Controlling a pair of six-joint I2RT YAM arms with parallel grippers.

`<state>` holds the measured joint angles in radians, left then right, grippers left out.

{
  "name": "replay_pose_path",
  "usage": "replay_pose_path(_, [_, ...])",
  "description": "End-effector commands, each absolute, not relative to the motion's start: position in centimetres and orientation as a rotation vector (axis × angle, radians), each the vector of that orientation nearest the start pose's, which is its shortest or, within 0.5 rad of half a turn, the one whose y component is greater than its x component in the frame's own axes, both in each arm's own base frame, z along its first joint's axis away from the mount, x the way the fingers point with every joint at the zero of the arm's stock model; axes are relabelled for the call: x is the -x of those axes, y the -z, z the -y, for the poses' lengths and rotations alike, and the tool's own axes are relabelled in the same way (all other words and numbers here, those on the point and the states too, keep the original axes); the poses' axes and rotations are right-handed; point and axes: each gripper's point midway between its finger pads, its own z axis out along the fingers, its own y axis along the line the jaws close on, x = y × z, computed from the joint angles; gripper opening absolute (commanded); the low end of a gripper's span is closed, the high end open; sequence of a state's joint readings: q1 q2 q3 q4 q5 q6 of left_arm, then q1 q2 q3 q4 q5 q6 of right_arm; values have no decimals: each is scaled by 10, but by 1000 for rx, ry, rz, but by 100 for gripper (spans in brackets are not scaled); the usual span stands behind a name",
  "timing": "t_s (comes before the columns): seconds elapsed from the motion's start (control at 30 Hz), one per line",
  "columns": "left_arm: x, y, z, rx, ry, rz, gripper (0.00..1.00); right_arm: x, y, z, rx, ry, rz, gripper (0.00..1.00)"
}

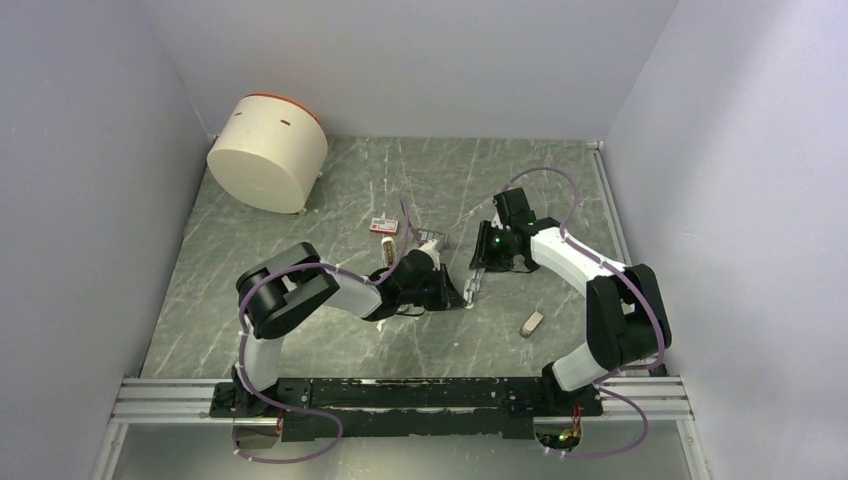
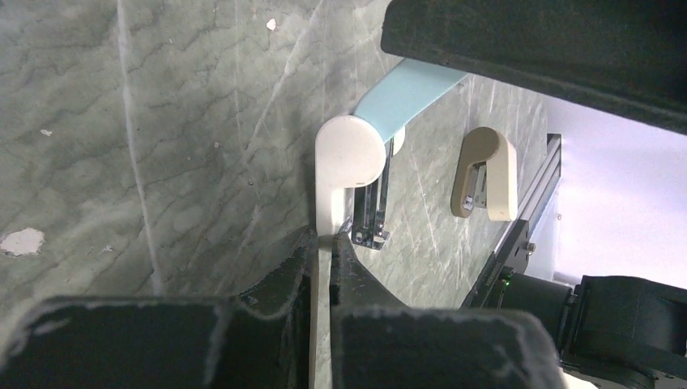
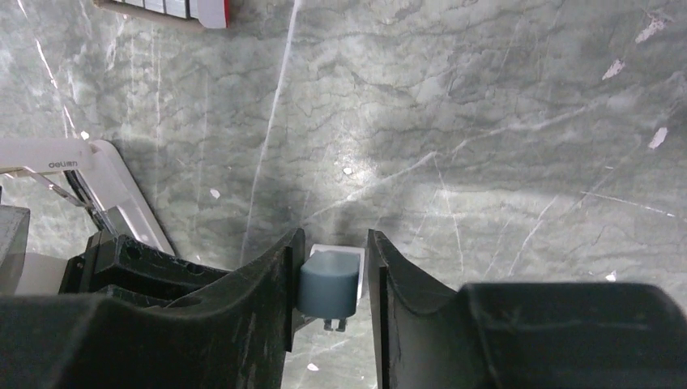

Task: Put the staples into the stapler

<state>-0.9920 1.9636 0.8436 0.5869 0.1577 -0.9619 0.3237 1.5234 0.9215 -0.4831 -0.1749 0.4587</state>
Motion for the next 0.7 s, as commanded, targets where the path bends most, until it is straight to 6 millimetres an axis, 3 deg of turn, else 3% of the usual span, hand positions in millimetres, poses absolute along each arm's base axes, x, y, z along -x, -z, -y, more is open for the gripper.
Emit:
replay_pose_path(0.0, [-189, 32, 408, -155, 1076, -2594, 5, -295, -47, -148, -107, -479, -2707, 40])
replay_pose_path(0.1, [-191, 28, 409, -125, 1083, -2597, 7, -294, -49, -149, -102, -487, -2700, 47])
replay_pose_path(0.37, [-198, 16, 410, -34, 1068, -2644, 24, -285, -47, -153, -99, -539, -2689, 58])
replay_pose_path(0.67, [-208, 18, 391, 46, 901, -2674, 24, -284, -54, -155, -103, -565, -2663, 60])
